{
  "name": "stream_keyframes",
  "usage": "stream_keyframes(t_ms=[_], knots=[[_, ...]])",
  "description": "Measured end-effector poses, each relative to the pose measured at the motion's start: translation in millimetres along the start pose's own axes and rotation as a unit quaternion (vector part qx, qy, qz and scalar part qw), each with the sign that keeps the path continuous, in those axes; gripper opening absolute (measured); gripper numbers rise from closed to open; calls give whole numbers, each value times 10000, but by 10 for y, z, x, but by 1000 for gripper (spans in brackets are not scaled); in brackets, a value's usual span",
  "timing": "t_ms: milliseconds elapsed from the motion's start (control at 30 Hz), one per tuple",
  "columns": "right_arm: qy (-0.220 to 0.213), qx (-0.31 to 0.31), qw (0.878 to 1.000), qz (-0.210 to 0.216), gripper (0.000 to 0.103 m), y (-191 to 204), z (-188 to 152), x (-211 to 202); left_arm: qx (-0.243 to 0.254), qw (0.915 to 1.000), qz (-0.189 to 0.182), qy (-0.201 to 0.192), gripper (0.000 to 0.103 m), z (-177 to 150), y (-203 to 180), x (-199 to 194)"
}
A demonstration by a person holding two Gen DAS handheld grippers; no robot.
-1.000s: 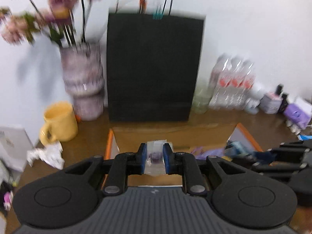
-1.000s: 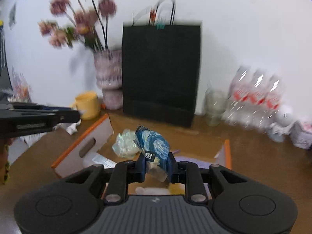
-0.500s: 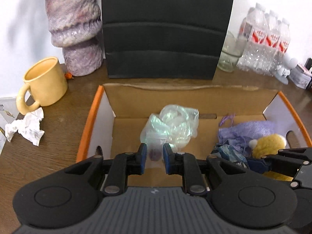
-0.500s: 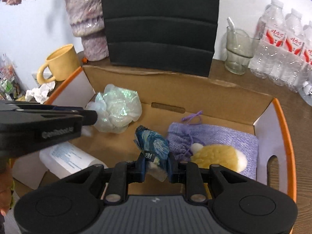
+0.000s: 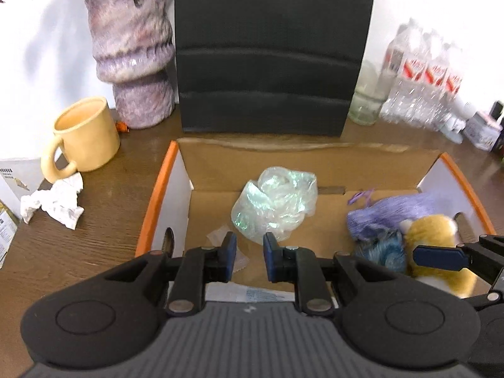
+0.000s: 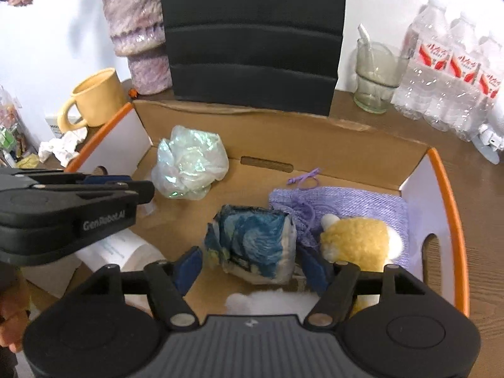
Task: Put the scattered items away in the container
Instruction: 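Drop the wrapper and blue packet into the box and open both tools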
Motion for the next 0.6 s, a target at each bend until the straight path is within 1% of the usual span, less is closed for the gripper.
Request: stream_keyframes(t_ms=[33,67,100,167,200,233,267,300,367,433,500,600], knots=[[-71,21,10000,16,75,-12,8,-70,12,10000,-45,-73,27,12,-18,-68],[-149,44,9999,37,81,-26,18,-142,31,9998,-97,-168,36,24,-35,-156],[-256,71,9996,67,82,-39,28,-235,63,9995,-149,-287,41,30,-47,-262],[-465,114,9988,110,84,-77,27,-425,155,9980,-245,-558,64,11,-59,-499],[-595,135,9980,137,85,-102,8,-550,207,9968,-276,-715,70,-17,-58,-636],[-726,145,9971,162,88,-123,-16,-672,253,9954,-302,-873,80,-55,-51,-771],[-866,143,9960,180,89,-148,-50,-798,295,9936,-337,-1041,88,-110,-44,-913],[-1024,120,9945,193,89,-174,-101,-935,327,9915,-377,-1202,90,-185,-33,-1054],[-1316,69,9911,191,92,-221,-243,-1199,363,9878,-443,-1450,99,-354,-7,-1292],[-1566,48,9875,160,93,-281,-440,-1433,381,9847,-511,-1622,102,-569,31,-1479],[-1704,66,9853,137,93,-331,-667,-1592,352,9834,-574,-1685,103,-826,80,-1612],[-1755,138,9843,107,93,-368,-1038,-1702,264,9842,-578,-1653,103,-1188,155,-1702]])
Point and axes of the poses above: each gripper's, at about its wrist camera, not at the fingertips, and x roughly the way its jaws point, y to its left, z to its top, the point moved 10 cm from there along x, roughly the way its jaws point, and after that the axes turned 6 degrees about -z, right-handed, at the moved point
